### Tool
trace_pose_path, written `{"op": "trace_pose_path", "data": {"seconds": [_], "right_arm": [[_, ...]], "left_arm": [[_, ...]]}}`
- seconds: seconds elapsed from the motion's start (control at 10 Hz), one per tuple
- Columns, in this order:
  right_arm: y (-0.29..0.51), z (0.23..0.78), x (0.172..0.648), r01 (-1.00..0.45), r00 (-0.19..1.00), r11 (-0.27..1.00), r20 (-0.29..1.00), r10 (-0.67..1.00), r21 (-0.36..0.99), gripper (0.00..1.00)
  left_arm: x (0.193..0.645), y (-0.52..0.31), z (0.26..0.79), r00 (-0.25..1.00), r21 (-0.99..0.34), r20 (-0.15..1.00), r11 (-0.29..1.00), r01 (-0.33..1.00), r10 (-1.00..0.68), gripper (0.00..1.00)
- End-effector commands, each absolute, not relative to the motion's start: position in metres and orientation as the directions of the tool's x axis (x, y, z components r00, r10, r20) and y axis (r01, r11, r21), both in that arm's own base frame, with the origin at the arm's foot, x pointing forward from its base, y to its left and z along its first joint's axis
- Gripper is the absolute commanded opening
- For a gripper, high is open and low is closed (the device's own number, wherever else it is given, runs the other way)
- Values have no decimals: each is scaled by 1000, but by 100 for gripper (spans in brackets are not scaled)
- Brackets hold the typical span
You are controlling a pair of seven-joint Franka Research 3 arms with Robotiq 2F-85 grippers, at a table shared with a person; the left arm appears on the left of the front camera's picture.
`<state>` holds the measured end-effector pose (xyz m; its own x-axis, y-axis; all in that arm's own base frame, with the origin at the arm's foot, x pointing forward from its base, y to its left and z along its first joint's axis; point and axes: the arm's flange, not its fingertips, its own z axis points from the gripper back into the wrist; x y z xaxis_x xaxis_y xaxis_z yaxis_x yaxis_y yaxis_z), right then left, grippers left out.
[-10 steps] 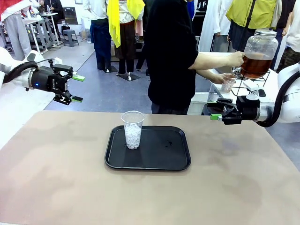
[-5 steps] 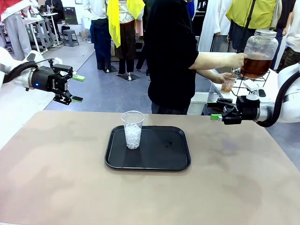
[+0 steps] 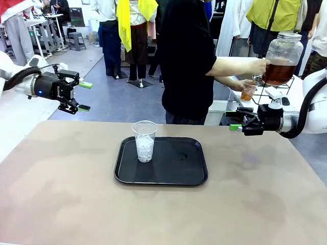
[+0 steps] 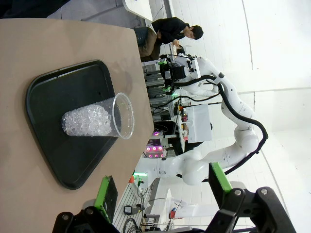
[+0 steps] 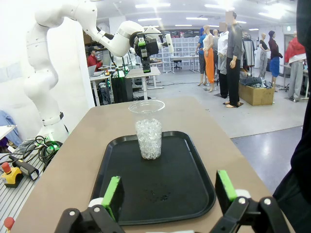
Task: Pour the drink into the iced cup.
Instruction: Pick up the iced cup indicated by the human and present it to them.
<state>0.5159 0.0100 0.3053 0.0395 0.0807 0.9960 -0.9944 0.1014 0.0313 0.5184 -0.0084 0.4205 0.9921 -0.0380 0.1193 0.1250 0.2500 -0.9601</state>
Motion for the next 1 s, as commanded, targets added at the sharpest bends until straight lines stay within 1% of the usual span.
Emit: {"op": "trace_pose_path", "data": {"seconds": [0.0,0.9], "right_arm": [[12,309,520,-995,44,91,995,87,36,100],[12,309,520,-995,44,91,995,87,36,100]], "left_arm": [[518,-8,423,992,-960,118,252,123,-34,100],[518,-8,423,992,-960,118,252,123,-34,100]]}}
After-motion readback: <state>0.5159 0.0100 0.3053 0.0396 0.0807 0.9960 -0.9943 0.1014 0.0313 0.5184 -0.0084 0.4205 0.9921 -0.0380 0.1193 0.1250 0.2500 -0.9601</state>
